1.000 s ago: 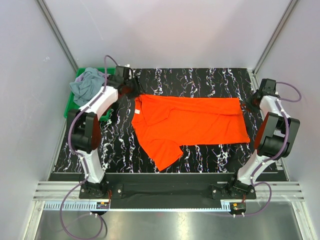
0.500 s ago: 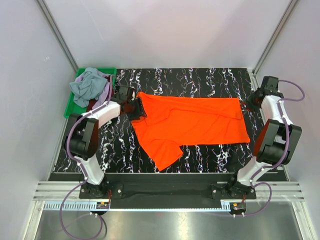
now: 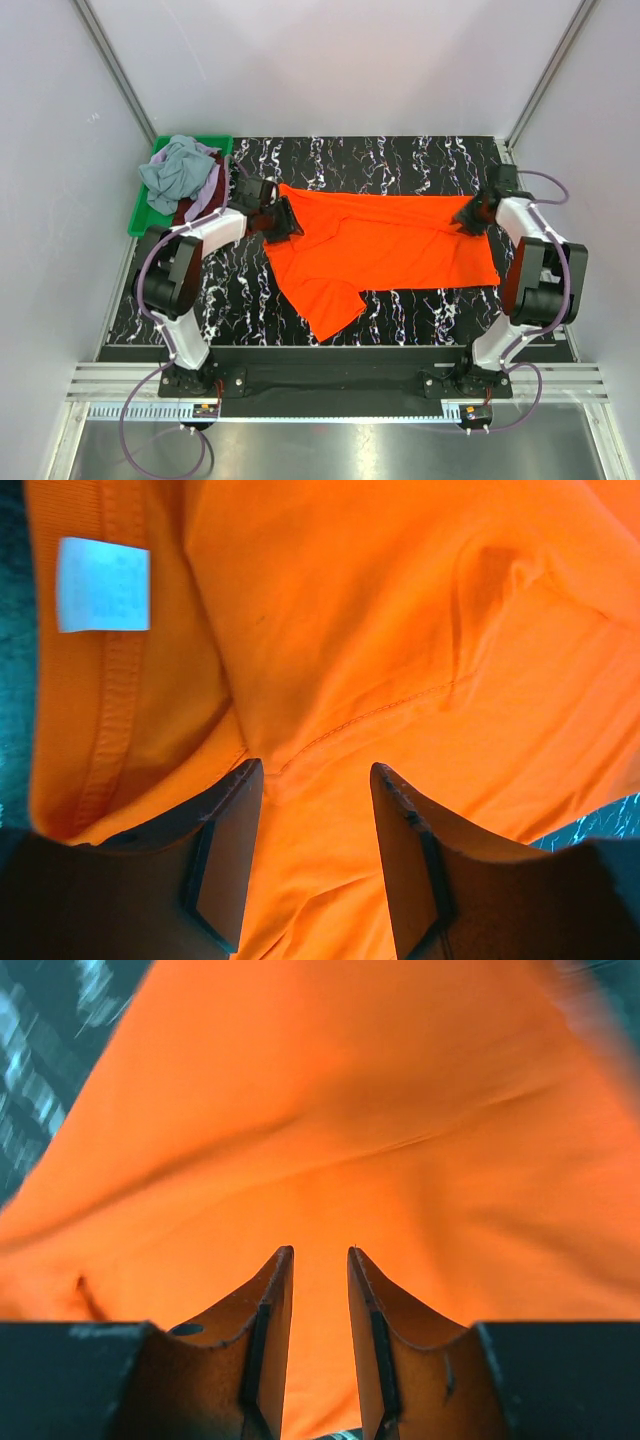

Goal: Fold and stack the t-shirts
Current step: Fold the tshirt

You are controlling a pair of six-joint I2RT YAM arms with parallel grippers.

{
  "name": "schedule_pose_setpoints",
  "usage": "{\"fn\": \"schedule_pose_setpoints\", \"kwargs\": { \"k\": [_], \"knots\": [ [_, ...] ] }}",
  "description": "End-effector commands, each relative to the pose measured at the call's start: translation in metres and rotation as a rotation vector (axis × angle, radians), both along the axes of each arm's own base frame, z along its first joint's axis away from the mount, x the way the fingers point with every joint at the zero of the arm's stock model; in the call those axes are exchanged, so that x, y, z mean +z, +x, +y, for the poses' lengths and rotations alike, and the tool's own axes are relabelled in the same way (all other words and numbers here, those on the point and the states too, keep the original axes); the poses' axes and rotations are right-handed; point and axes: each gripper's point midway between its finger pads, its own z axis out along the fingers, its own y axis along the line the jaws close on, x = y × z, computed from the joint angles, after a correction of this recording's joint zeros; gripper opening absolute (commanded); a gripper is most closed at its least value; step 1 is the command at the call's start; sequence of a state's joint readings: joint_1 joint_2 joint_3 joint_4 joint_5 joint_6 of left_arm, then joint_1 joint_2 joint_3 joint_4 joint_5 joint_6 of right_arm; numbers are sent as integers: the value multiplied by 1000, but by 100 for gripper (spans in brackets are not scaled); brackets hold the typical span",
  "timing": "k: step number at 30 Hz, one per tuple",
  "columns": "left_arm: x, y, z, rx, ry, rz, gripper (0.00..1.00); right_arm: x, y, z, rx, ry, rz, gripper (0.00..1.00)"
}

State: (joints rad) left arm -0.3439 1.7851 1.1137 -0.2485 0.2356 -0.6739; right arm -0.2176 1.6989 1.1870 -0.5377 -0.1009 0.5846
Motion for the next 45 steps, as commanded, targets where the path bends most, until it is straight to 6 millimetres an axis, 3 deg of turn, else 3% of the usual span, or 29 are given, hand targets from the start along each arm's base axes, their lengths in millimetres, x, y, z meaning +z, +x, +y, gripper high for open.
{"fn": "schedule_pose_setpoints", "kwargs": {
  "k": [1,2,9,16,19,27,30,32,34,39,45],
  "knots": [
    [3,13,-11,5,-30,-37,52,29,19,63,155,50,-151,35],
    [1,14,-11,9,-20,-34,52,35,25,97,239,74,-202,35],
    [-13,9,3,42,77,-7,51,28,27,221,451,132,-248,40],
    [-9,12,-5,27,30,-38,52,11,31,299,549,170,-253,40],
    [-14,13,-6,20,31,-21,51,10,31,310,560,158,-244,39],
    [-15,13,-9,19,25,-4,40,19,29,305,552,123,-252,39],
    [-10,16,-12,18,10,-7,26,22,29,305,552,128,-254,39],
    [-3,18,-13,18,5,-6,9,23,29,306,553,129,-252,39],
    [7,19,-13,23,5,-12,0,22,28,306,556,128,-250,39],
    [39,20,-7,52,20,-39,0,19,28,307,562,130,-245,39],
    [46,16,-1,84,-6,-19,0,9,22,322,602,163,-235,40]
  ]
}}
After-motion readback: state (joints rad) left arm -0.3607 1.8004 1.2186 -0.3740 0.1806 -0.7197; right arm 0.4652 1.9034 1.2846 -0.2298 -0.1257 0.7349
